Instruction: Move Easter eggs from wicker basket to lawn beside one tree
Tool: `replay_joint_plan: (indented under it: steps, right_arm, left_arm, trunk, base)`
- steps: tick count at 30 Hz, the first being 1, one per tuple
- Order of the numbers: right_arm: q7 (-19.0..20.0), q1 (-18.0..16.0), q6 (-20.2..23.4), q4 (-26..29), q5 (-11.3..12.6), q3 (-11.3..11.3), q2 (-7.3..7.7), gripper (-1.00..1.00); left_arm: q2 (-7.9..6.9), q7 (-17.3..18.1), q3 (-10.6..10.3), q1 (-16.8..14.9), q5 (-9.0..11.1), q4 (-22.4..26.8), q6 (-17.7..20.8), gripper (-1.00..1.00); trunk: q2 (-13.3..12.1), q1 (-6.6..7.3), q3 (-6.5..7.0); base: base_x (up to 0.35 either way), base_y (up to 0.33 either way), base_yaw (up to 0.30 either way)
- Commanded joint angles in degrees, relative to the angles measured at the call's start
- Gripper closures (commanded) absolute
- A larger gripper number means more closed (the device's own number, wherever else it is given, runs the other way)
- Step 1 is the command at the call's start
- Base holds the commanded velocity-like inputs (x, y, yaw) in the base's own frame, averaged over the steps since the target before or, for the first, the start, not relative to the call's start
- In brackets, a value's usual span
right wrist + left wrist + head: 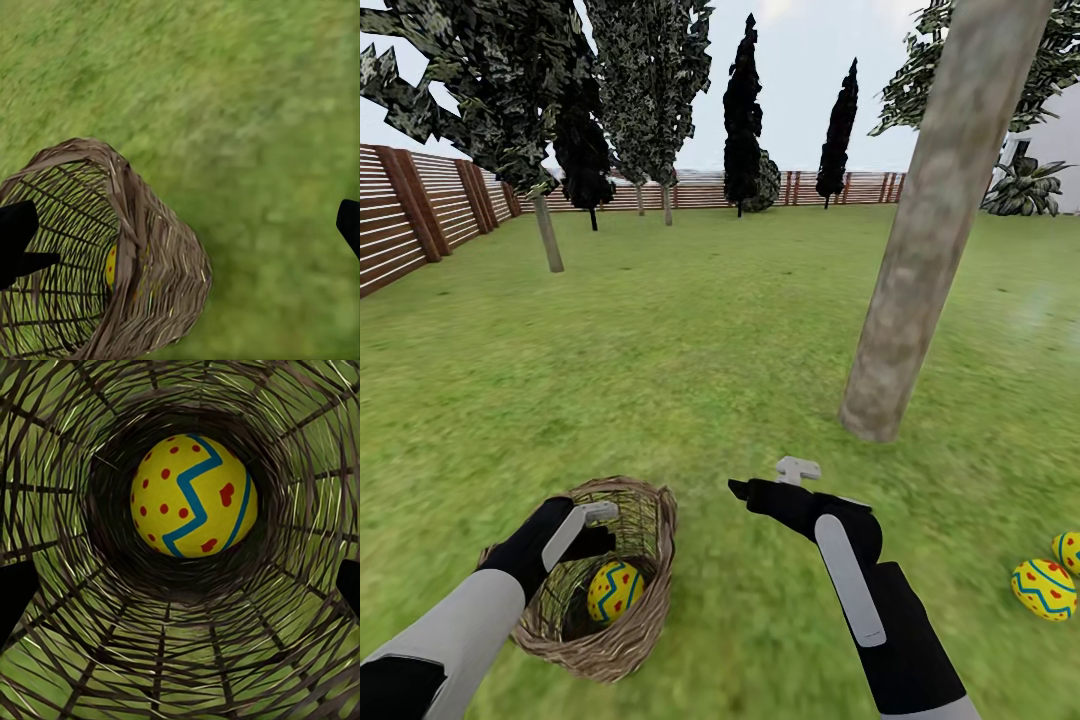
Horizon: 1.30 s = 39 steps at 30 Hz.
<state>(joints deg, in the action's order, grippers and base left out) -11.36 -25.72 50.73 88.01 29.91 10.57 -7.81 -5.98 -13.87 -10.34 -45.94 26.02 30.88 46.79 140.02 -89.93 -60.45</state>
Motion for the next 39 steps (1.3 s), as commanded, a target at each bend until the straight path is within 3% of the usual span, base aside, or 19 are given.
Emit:
replay_joint_plan:
  steps: [1,22,39]
  right_arm:
    - [-0.59,-0.03,0.16,0.06,0.6,0.01,-0.01,-1.0]
    - [-0.59,-0.03,0.16,0.11,0.59,-0.02,-0.01,-1.0]
    - [-0.59,-0.03,0.16,0.09,0.58,-0.02,-0.01,-1.0]
  left_arm:
    - [-0.12,-0.45,-0.42,-0.03,0.61,0.07,0.15,-1.0]
    - [-0.18,-0.45,-0.35,-0.03,0.61,0.07,0.15,-1.0]
    - [-0.23,-0.45,-0.22,0.04,0.69,0.15,0.15,-1.0]
  trunk:
    - [0.02,0.01,-0.06]
    - [0.02,0.01,-0.06]
    - [0.02,0.01,-0.06]
  base:
    - [0.004,0.002,0.0]
    - [0.111,0.0,0.0]
    - [0.022,0.0,0.0]
